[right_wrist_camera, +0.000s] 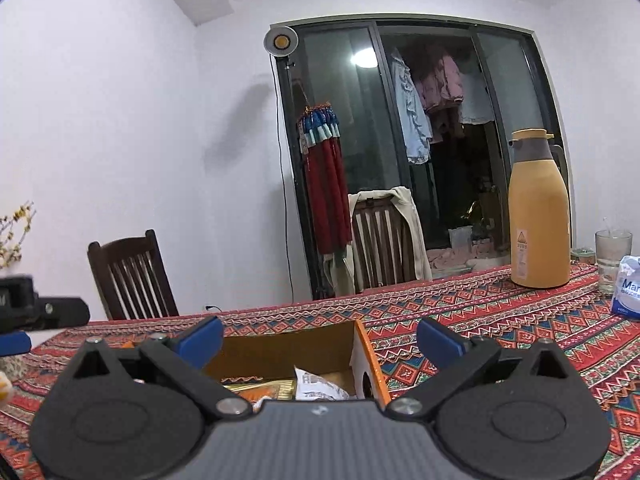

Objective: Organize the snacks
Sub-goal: 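Open both tools to drop the packets into the box, then move both open tools back down to the snack pile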

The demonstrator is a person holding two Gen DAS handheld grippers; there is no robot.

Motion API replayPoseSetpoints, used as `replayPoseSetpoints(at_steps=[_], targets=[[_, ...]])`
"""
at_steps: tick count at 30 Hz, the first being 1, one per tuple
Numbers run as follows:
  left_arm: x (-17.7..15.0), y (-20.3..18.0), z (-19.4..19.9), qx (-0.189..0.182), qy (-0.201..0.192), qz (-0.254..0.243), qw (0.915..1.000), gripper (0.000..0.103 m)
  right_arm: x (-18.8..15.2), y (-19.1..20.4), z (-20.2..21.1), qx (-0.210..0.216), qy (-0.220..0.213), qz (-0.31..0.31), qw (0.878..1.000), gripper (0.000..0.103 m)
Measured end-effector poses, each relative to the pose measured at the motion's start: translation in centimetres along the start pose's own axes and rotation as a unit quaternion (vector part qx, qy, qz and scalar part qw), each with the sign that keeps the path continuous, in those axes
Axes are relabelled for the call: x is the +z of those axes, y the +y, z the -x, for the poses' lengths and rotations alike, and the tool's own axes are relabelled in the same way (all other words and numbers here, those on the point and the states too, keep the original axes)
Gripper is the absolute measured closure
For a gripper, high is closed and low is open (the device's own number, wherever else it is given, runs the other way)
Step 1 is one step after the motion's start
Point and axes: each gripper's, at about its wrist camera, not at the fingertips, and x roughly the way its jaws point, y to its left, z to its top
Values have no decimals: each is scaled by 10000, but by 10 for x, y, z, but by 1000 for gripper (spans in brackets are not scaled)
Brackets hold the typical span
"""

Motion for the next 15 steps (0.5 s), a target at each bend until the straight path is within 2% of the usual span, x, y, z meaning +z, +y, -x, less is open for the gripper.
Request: replayPoseSetpoints(at_steps=[6,15], targets=[[-10,21,27,-64,107,-316,9994,0,-4,6,33,222,110,227,9994,0],[-47,70,43,347,597,-478,9965,0,-40,5,70,373,584,338,9970,0]])
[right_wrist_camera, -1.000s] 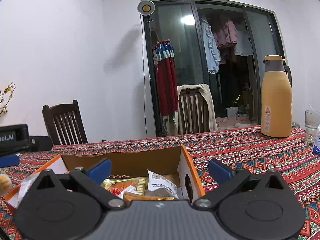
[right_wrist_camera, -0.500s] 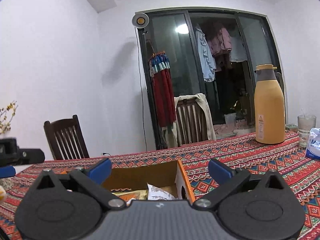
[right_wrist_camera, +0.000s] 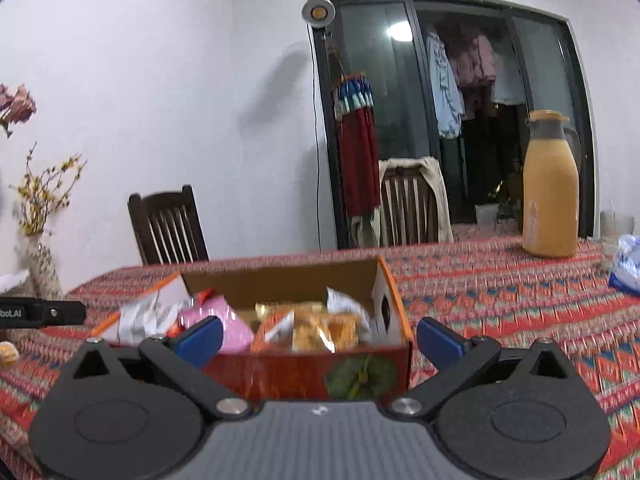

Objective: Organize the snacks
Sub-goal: 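Move both open tools back down to the snack pile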

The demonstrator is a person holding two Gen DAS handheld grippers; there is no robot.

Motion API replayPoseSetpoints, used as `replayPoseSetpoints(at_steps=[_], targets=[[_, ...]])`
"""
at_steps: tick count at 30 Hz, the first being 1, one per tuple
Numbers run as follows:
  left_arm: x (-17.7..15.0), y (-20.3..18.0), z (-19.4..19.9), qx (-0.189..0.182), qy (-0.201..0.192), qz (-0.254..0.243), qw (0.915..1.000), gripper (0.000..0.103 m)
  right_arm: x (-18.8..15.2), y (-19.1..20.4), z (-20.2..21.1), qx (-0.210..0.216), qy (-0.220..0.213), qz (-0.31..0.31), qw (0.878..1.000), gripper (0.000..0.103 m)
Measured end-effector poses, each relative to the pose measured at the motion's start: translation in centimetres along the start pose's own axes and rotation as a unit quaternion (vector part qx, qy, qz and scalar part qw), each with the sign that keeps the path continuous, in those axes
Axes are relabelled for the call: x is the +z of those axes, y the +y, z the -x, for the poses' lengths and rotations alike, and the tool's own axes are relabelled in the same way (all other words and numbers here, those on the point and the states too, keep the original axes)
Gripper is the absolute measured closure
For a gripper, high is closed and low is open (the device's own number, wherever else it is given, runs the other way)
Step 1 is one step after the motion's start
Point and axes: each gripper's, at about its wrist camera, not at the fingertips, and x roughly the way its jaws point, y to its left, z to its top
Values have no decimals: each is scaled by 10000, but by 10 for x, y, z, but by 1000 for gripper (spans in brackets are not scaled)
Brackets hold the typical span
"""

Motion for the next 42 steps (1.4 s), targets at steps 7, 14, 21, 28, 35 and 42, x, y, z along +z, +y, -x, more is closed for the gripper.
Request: replayPoseSetpoints(at_steps=[7,14,21,28,35,42], targets=[[-29,22,1,144,206,52,9997,0,-26,-1,5,-151,270,124,9994,0],[-39,23,-4,134,148,90,9998,0,-35,5,6,-125,159,312,9993,0],[-40,26,-3,104,66,179,9998,0,-34,5,4,-235,213,340,9989,0],[-40,29,-2,75,30,247,9997,0,-35,9,3,-244,270,460,9983,0],[-40,29,-1,69,33,258,9996,0,-34,9,5,-218,223,456,9985,0],[-40,31,0,78,2,307,9995,0,-35,10,5,-237,226,483,9983,0]])
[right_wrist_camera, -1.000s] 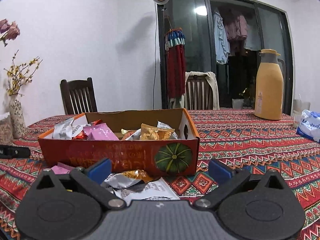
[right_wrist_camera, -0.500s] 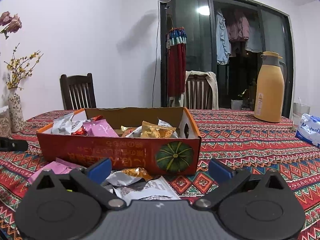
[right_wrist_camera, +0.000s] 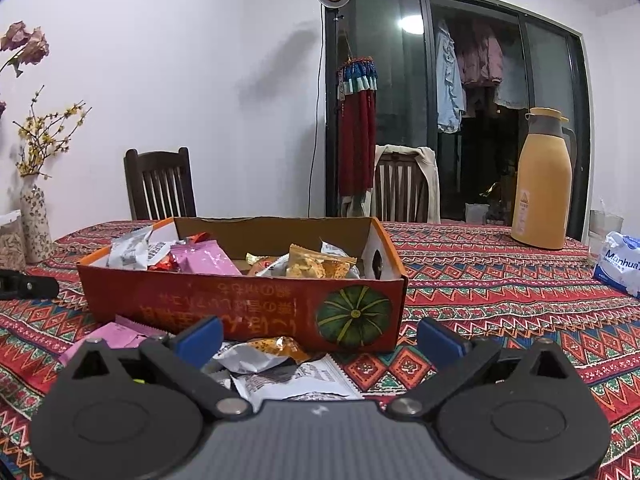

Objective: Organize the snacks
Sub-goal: 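Move both open tools back down to the snack pile, then grasp a white-gold packet with the right tool while the left reaches the pile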

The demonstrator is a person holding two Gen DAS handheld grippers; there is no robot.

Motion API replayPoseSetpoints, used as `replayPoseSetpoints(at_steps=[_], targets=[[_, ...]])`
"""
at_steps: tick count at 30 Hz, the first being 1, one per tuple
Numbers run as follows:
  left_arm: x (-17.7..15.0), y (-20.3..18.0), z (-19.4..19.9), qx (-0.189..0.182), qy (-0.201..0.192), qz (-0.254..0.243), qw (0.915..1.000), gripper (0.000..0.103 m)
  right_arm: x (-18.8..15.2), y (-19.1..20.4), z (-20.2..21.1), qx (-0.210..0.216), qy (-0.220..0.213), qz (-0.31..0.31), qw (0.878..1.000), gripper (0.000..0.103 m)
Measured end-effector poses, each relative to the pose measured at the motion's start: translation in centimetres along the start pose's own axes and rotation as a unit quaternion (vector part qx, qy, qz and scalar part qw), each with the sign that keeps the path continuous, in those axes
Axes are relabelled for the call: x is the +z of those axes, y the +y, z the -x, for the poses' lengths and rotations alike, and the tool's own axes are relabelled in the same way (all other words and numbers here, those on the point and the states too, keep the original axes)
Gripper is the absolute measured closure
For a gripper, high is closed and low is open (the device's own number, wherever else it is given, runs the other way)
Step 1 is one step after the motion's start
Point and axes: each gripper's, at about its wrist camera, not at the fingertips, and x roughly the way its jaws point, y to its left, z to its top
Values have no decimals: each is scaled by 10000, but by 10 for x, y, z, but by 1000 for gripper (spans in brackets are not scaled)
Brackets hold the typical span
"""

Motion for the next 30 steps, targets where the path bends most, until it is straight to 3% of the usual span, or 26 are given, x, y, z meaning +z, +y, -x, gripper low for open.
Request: replayPoseSetpoints(at_steps=[9,14,15,17,20,25,30], targets=[[0,4,0,-23,11,113,9999,0,0,3,-3,-43,108,88,9999,0],[0,5,-2,-44,52,144,9999,0,5,8,-15,146,495,29,9987,2],[0,5,-2,-52,52,153,9999,0,7,11,-19,134,594,59,9981,3],[0,6,-2,-69,56,172,9998,0,10,18,-29,188,783,74,9967,18],[0,7,-2,-82,72,203,9997,0,17,25,-42,456,1017,-32,9938,24],[0,9,-4,-136,130,244,9995,0,24,41,-65,574,1290,47,9900,28],[0,10,-6,-200,169,292,9992,0,19,47,-88,315,1731,196,9842,34]])
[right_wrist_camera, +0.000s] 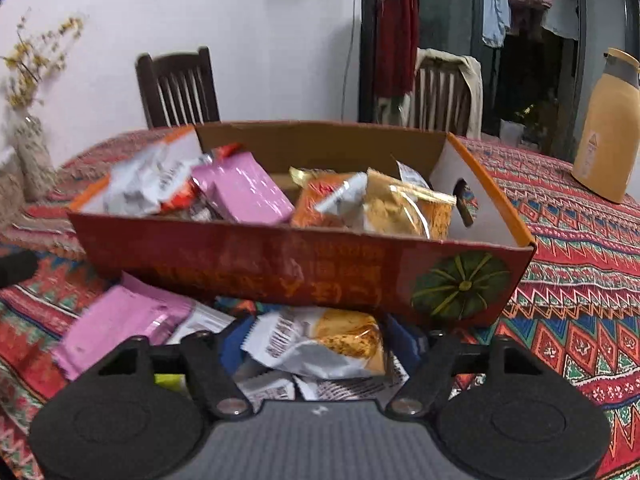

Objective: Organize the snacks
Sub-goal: 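Grasp a white-gold packet with the right tool while the left reaches the pile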

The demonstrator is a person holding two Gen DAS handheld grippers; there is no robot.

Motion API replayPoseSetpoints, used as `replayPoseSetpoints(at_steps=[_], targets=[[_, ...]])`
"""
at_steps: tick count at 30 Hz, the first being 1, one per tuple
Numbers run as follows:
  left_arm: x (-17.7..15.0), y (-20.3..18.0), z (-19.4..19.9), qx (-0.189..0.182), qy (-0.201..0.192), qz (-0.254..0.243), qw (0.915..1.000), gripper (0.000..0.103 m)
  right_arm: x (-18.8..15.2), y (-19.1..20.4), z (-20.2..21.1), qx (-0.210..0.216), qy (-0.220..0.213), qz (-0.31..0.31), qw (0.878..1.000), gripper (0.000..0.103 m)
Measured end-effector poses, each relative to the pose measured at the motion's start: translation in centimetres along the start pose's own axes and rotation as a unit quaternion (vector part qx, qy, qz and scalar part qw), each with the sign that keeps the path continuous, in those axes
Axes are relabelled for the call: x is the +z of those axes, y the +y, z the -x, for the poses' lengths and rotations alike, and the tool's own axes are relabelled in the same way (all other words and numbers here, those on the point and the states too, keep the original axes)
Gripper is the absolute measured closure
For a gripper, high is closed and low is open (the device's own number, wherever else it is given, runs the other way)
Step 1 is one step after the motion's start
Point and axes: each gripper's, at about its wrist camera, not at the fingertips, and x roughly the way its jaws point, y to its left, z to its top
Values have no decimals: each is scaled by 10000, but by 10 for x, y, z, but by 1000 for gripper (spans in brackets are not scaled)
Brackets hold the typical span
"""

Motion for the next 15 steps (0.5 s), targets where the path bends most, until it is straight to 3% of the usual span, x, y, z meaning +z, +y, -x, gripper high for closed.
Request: replayPoseSetpoints(at_steps=[3,5,15], targets=[[1,2,-2,-26,47,46,10000,0,-3,-1,4,70,-48,-18,10000,51],[1,2,-3,-38,78,67,9999,0,-4,-4,9,142,-69,-55,9999,58],[1,3,-6,22,156,85,9998,0,-23,-21,52,219,-829,-224,9961,62]])
